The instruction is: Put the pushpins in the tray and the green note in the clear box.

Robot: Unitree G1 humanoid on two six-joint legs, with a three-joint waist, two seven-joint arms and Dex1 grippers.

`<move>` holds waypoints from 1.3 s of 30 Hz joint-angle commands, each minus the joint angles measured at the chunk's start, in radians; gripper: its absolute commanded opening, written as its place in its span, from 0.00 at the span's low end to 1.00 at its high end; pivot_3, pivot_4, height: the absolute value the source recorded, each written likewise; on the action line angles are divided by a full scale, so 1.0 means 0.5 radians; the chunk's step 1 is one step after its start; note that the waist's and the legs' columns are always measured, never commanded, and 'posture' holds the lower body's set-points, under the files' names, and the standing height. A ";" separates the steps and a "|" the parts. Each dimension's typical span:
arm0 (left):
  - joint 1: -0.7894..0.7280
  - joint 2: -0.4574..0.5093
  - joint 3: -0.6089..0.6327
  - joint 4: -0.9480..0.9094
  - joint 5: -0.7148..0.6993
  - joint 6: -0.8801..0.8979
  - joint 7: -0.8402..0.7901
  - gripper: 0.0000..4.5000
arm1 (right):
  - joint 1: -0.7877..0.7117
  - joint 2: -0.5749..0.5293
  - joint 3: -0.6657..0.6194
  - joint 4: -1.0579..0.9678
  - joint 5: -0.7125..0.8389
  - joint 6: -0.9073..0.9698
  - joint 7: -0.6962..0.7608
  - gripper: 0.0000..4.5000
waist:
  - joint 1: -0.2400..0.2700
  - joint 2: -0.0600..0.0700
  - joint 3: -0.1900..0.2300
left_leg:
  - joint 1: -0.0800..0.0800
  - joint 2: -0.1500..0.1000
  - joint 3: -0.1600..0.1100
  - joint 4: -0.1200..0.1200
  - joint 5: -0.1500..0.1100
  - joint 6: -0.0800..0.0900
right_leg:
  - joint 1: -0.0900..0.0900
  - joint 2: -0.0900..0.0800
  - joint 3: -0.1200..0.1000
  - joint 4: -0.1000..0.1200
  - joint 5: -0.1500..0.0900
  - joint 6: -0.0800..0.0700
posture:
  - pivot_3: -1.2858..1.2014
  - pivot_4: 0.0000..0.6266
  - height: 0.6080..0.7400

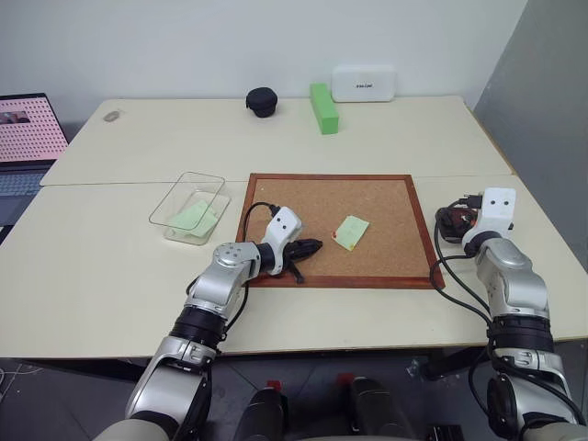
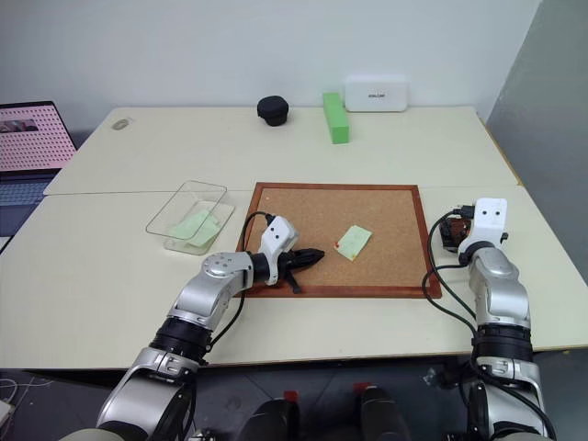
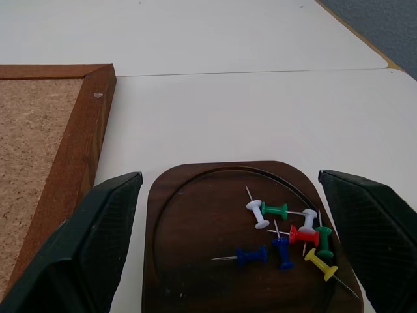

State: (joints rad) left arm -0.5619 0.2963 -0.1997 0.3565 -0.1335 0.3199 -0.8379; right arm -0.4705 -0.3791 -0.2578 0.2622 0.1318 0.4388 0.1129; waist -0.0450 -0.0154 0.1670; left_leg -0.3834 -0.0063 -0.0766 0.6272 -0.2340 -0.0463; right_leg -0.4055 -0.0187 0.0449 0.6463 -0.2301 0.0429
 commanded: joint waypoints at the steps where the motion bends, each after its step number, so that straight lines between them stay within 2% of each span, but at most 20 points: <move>1: 0.033 0.010 -0.042 0.077 0.056 0.056 0.011 0.00 | 0.027 -0.039 0.069 -0.196 -0.009 -0.117 0.121 0.99 | 0.000 0.000 0.000 | 0.000 0.000 0.000 0.000 0.000 0.000 | 0.000 0.000 0.000 0.000 0.000 0.000 | 0.52 0.24 1.00; 4: 0.039 0.008 -0.050 0.067 0.056 0.070 0.006 0.00 | 0.153 -0.085 0.248 -0.364 0.006 -0.216 0.405 0.99 | -0.002 0.000 0.000 | 0.000 0.000 0.000 0.000 0.000 0.000 | 0.000 0.000 0.000 0.000 0.000 0.000 | 0.52 0.24 1.00; 8: 0.035 0.010 -0.056 0.077 0.064 0.067 0.006 0.00 | 0.329 -0.098 0.406 -0.646 0.195 -0.259 0.813 0.99 | -0.005 0.000 0.000 | -0.001 0.000 -0.001 0.000 0.000 0.000 | 0.001 0.000 -0.001 -0.002 -0.003 0.005 | 0.52 0.24 1.00; 11: 0.026 0.013 -0.058 0.091 0.069 0.058 0.006 0.00 | 0.403 -0.097 0.555 -0.766 0.227 -0.278 0.997 0.99 | -0.005 0.000 0.000 | -0.001 0.000 -0.001 0.001 0.000 0.000 | 0.001 0.000 -0.001 -0.002 -0.003 0.005 | 0.52 0.24 1.00; 18: 0.012 0.021 -0.068 0.104 0.084 0.021 0.002 0.00 | 0.359 -0.004 0.715 -0.709 0.154 -0.331 1.020 0.99 | 0.001 0.000 0.000 | 0.000 0.000 -0.001 0.001 0.000 0.000 | 0.001 0.000 -0.001 -0.002 -0.003 0.005 | 0.52 0.24 1.00; 21: 0.011 0.021 -0.079 0.091 0.083 0.033 -0.003 0.00 | 0.283 0.069 0.765 -0.515 0.099 -0.422 1.004 0.99 | 0.003 0.000 0.000 | 0.000 0.000 -0.001 0.001 0.000 0.000 | 0.001 0.000 -0.001 -0.002 -0.003 0.005 | 0.52 0.24 1.00; 29: 0.011 0.036 -0.080 0.077 0.084 0.040 -0.002 0.00 | 0.167 0.121 0.761 -0.260 0.082 -0.540 1.043 0.99 | 0.009 0.000 0.000 | 0.000 0.000 -0.001 0.001 0.000 0.000 | 0.001 0.000 -0.001 -0.002 -0.003 0.005 | 0.52 0.24 1.00; 32: 0.026 0.044 -0.084 0.060 0.086 0.045 -0.001 0.00 | 0.161 0.128 0.778 -0.231 0.074 -0.559 1.061 0.88 | 0.008 0.000 0.000 | 0.000 0.000 -0.001 0.001 0.000 0.000 | 0.001 0.000 -0.001 -0.002 -0.003 0.005 | 0.52 0.24 1.00; 34: 0.037 0.048 -0.088 0.047 0.086 0.048 -0.002 0.00 | 0.163 0.132 0.789 -0.220 0.068 -0.569 1.075 0.76 | 0.007 0.000 0.000 | 0.000 0.000 -0.001 0.001 0.000 0.000 | 0.001 0.000 -0.001 -0.002 -0.003 0.005 | 0.52 0.24 1.00; 35: 0.038 0.048 -0.089 0.044 0.086 0.050 -0.002 0.00 | 0.162 0.132 0.793 -0.215 0.067 -0.573 1.083 0.74 | 0.006 0.000 0.000 | 0.000 0.000 -0.001 0.001 0.000 0.000 | 0.001 0.000 -0.001 -0.002 -0.003 0.005 | 0.52 0.24 1.00; 39: 0.041 0.055 -0.080 0.039 0.087 0.047 0.015 0.00 | 0.163 0.126 0.823 -0.218 0.039 -0.584 1.115 0.55 | 0.005 0.000 0.000 | 0.000 0.000 -0.001 0.001 0.000 0.000 | 0.001 0.000 -0.001 -0.002 -0.003 0.005 | 0.52 0.24 1.00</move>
State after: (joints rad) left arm -0.5675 0.3068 -0.2159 0.3497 -0.1297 0.3182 -0.8371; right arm -0.3707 -0.3126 0.1474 0.1728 0.1576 0.1726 0.6540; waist -0.0423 -0.0155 0.1669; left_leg -0.3834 -0.0062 -0.0773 0.6276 -0.2342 -0.0462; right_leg -0.4050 -0.0188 0.0442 0.6453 -0.2317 0.0453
